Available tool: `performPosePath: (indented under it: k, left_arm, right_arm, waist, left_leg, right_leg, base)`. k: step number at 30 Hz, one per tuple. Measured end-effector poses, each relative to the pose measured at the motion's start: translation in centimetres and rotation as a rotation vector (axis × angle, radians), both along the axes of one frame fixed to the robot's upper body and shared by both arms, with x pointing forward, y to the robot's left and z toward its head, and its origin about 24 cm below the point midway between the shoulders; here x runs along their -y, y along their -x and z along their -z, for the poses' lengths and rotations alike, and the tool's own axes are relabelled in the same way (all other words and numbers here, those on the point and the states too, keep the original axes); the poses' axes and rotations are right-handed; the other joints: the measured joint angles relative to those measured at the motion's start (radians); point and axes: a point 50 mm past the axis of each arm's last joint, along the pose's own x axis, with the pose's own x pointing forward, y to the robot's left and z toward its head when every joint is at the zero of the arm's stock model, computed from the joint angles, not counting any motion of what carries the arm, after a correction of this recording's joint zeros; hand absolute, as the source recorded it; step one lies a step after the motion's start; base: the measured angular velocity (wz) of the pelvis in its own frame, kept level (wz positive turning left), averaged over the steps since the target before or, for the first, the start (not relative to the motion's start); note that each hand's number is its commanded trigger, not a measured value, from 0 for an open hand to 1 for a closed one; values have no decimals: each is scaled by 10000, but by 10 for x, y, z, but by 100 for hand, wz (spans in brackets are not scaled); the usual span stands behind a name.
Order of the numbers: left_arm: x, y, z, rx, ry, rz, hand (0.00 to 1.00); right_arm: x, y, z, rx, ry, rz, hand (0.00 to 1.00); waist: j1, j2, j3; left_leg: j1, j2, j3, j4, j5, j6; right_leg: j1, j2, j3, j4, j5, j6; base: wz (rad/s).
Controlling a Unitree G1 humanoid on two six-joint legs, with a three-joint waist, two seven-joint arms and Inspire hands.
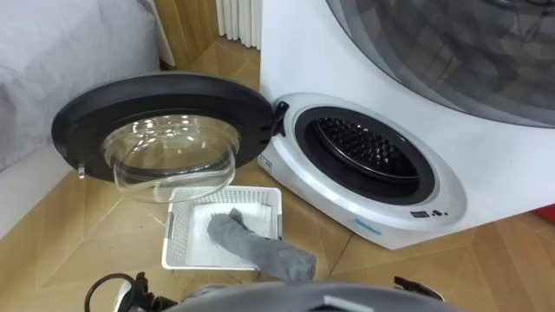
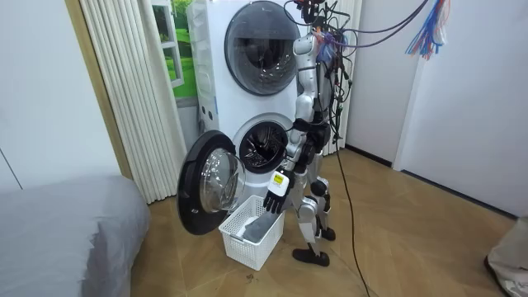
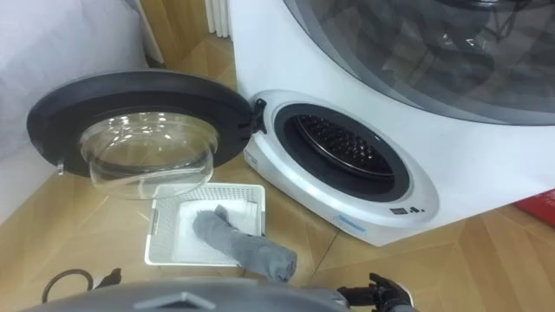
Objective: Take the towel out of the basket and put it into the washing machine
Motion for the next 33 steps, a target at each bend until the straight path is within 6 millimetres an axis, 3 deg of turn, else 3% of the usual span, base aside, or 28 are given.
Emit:
performPosePath:
  k: [7, 8, 18, 22, 27, 33]
  left_arm:
    - [-1, -2, -1, 91, -21, 19, 0]
    - [-1, -3, -1, 105, -11, 31, 0]
    - [-2, -22, -3, 482, 69, 719, 0]
    - [3, -41, -5, 800, 50, 1605, 0]
    - [8, -79, -13, 1801, -177, 2620, 0]
    - [38, -123, -20, 2719, 161, 3874, 0]
  right_arm:
    - [0, 0, 0, 3, -29, -20, 0]
    - [0, -1, 0, 36, -51, -34, 0]
    - [1, -16, -2, 276, -228, -575, 0]
    - [1, -29, -3, 536, -207, -860, 0]
    - [-3, -54, -7, 1023, -128, -1624, 0]
    - [-23, -83, -10, 1601, -600, -2006, 0]
  waist:
    - [-4, -28, -11]
    - [-8, -62, -45]
    - [-45, -1, 0]
    - [-173, 53, -22]
    - [-275, 159, 52]
    - [-467, 157, 192]
  left_leg:
    - [-197, -8, 3, 33, 1, 1]
    - [-196, -9, 3, 34, 1, 0]
    - [-631, -18, -117, 227, 4, 5]
    - [-1039, -10, -217, 413, 12, 16]
    - [-1696, -12, -168, 566, 110, 56]
    - [-2600, -5, -149, 866, 186, 90]
  right_leg:
    - [-191, -1, 1, 9, 6, -10]
    - [-189, -1, -10, 10, 6, -9]
    - [-505, -33, -149, 36, 17, -27]
    - [-843, -53, -219, 95, 36, -58]
    - [-1582, -92, -149, 350, 60, -96]
    - [-2597, -143, -112, 849, 61, -97]
  base:
    - [0]
    - [0]
    - [3]
    - [6]
    - [-2]
    - [-2]
